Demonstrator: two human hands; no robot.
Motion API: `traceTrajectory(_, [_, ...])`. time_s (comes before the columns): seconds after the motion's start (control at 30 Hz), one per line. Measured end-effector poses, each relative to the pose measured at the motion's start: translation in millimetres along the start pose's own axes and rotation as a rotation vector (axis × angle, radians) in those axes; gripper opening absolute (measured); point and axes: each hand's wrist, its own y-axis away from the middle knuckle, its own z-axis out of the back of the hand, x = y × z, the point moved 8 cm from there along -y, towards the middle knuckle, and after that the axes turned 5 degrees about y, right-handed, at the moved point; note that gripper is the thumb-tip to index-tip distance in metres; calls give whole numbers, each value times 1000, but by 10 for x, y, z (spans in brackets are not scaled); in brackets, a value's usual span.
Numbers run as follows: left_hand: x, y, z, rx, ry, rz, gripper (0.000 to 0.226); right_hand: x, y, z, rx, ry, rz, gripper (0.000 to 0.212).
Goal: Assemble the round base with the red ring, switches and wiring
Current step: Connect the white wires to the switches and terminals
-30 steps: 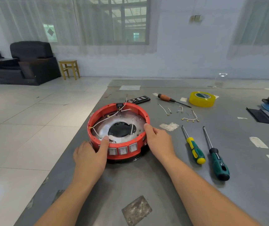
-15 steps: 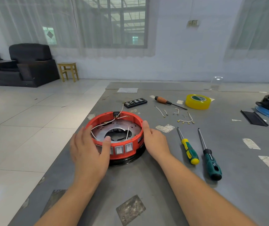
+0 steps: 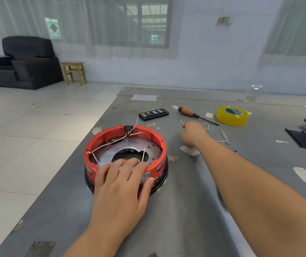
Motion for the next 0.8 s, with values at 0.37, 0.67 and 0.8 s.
traceTrajectory(0.37, [55, 2, -30, 4, 16, 29, 40, 223, -271, -264, -126, 324, 122, 33])
traceTrajectory(0.67, [44, -12, -4, 19, 32, 40, 39, 346, 287, -252, -245, 174, 118, 31])
traceTrajectory(0.8, [26, -20, 39, 42, 37, 53, 40, 396, 794, -264, -300, -77, 87, 32])
